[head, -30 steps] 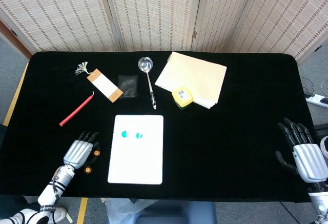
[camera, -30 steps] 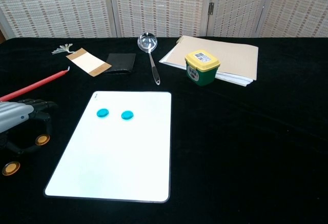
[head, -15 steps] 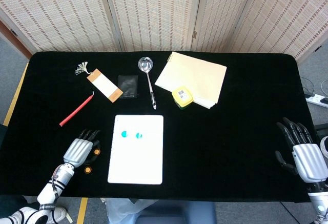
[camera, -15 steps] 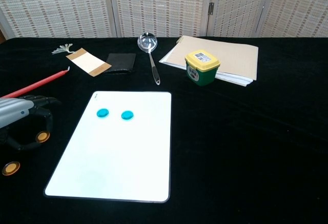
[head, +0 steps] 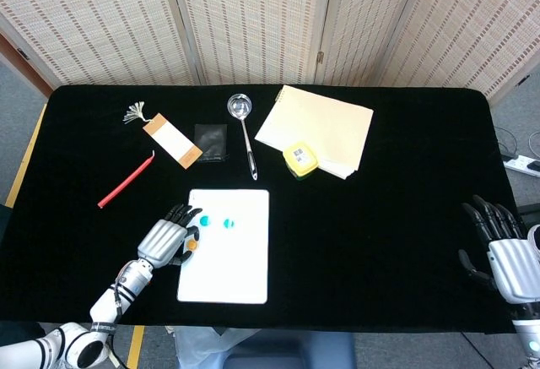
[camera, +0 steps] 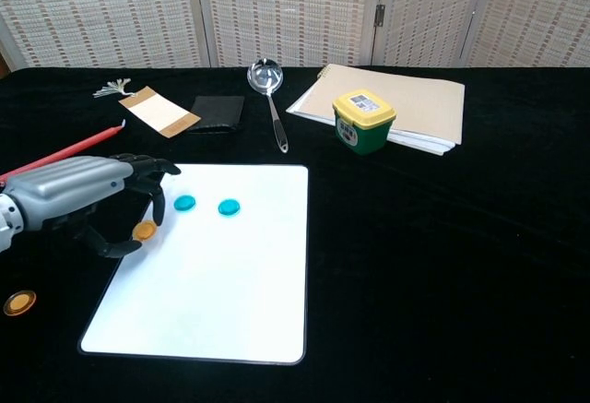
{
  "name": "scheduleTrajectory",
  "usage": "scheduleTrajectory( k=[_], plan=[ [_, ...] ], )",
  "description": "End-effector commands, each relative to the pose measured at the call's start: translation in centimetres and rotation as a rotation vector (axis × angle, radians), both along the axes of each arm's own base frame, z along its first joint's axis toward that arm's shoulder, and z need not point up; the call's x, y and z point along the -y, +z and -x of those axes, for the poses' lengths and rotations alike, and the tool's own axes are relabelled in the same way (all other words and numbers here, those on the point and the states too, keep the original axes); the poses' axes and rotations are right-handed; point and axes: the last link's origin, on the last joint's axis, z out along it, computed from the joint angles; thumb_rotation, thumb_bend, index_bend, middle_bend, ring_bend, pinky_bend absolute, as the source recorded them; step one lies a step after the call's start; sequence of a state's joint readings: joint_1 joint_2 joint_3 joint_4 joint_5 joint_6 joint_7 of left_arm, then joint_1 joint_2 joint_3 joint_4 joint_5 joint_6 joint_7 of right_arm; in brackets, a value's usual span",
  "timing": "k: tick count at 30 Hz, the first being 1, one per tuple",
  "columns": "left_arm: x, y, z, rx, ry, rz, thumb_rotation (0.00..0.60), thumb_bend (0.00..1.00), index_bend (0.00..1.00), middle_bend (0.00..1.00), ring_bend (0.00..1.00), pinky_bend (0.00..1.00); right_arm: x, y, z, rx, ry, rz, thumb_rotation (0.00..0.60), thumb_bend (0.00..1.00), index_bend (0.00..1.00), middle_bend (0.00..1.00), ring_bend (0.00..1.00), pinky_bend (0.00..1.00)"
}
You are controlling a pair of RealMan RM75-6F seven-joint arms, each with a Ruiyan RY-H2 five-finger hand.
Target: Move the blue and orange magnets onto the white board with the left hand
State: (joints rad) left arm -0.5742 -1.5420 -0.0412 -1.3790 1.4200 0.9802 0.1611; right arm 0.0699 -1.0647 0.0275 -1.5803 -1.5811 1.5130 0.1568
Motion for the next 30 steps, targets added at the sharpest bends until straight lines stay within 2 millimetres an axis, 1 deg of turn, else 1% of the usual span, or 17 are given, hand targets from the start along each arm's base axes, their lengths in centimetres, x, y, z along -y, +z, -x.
scheduleTrajectory(
  k=[1, 6, 11, 12, 16, 17, 23, 27, 30],
  plan=[
    [0.0, -0.3, -0.4, -0.001, -0.005, 0.008, 0.600, 0.41, 0.51, 0.11, 0.00, 0.00, -0.1, 0.0, 0.1, 0.001, -0.003, 0.001, 0.600, 0.46, 0.00, 0.00, 0.00, 0.00],
    [0.0, -0.7, -0.6, -0.016, -0.005, 0.020, 0.600, 0.41, 0.51, 0.11, 0.00, 0.00, -0.1, 0.0, 0.2, 0.003, -0.003, 0.003, 0.600, 0.46, 0.00, 0.00, 0.00, 0.00],
    [0.2, -0.9, -0.6, -0.017, 0.003, 0.034, 0.600, 0.41, 0.47, 0.11, 0.00, 0.00, -0.1, 0.0, 0.3, 0.003, -0.007, 0.003, 0.600, 0.46, 0.00, 0.00, 0.00, 0.00],
    [0.2, -0.9, -0.6, -0.018, 0.002, 0.034, 0.600, 0.41, 0.44, 0.11, 0.00, 0.00, -0.1, 0.0, 0.3, 0.003, -0.008, 0.002, 0.600, 0.46, 0.00, 0.00, 0.00, 0.00],
    [0.3, -0.6, -0.6, 0.003, 0.003, 0.004, 0.600, 0.39, 0.30, 0.08, 0.00, 0.00, 0.0, 0.0, 0.2, 0.002, -0.003, 0.001, 0.600, 0.46, 0.00, 0.00, 0.00, 0.00],
    [0.4, -0.3, -0.5, 0.009, 0.004, -0.002, 0.600, 0.38, 0.29, 0.08, 0.00, 0.00, 0.1, 0.0, 0.1, 0.002, -0.001, 0.001, 0.600, 0.46, 0.00, 0.00, 0.00, 0.00],
    [1.3, 1.8, 0.6, 0.002, 0.002, -0.029, 0.600, 0.38, 0.36, 0.08, 0.00, 0.00, 0.2, 0.0, -0.1, 0.000, 0.007, -0.001, 0.600, 0.46, 0.00, 0.00, 0.00, 0.00],
    [2.3, 3.3, 2.1, -0.018, 0.005, -0.050, 0.600, 0.38, 0.40, 0.08, 0.00, 0.00, 0.3, -0.2, -0.3, 0.000, 0.013, -0.006, 0.600, 0.46, 0.00, 0.00, 0.00, 0.00],
    [3.3, 4.0, 3.3, -0.027, 0.019, -0.054, 0.600, 0.38, 0.41, 0.08, 0.00, 0.00, 0.4, -0.4, -0.4, 0.001, 0.019, -0.013, 0.600, 0.46, 0.00, 0.00, 0.00, 0.00]
  ],
)
